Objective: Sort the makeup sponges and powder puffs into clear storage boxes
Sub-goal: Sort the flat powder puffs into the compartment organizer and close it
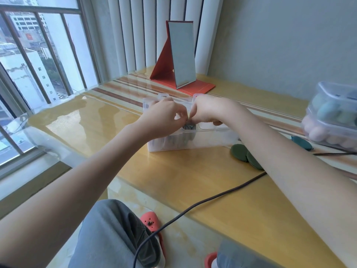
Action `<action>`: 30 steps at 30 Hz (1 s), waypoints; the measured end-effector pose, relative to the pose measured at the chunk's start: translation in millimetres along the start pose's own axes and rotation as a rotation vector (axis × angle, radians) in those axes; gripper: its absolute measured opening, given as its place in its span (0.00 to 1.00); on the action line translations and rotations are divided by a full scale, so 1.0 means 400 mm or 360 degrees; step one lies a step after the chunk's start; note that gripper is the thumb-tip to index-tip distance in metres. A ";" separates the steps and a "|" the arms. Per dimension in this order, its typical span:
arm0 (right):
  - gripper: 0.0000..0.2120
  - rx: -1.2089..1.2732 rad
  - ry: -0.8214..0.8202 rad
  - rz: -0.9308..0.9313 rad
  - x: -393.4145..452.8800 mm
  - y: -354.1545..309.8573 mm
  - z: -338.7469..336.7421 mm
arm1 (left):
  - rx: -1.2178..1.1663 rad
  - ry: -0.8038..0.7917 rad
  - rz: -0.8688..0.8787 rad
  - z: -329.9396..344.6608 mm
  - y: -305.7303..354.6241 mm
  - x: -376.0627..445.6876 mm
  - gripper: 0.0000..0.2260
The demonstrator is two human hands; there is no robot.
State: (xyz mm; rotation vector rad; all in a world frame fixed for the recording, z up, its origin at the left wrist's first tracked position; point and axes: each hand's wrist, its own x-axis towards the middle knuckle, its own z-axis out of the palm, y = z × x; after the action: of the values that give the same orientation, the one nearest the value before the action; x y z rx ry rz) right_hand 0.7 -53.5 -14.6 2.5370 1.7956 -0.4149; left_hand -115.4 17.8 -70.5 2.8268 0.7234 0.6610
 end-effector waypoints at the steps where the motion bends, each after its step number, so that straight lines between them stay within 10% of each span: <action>1: 0.11 0.0114 0.0142 -0.0036 -0.003 0.007 -0.003 | -0.0002 0.0007 -0.0012 0.001 0.000 0.002 0.09; 13: 0.06 0.0244 0.0265 -0.0124 0.003 0.031 0.033 | 0.0016 0.0125 0.0053 -0.001 -0.003 -0.005 0.10; 20: 0.03 0.0969 0.0660 0.0099 -0.052 0.227 -0.010 | 0.0167 0.0030 0.0057 -0.012 0.015 -0.008 0.12; 30: 0.15 0.0621 0.0259 0.0532 -0.068 0.410 0.062 | 0.0283 0.0076 0.0691 0.091 0.229 0.011 0.13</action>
State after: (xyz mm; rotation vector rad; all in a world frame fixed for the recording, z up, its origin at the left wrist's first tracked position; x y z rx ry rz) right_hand 139.0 -139.0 -56.6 3.1474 1.3976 -0.6128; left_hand -56.7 -61.3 -78.6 3.1742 0.1738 0.7579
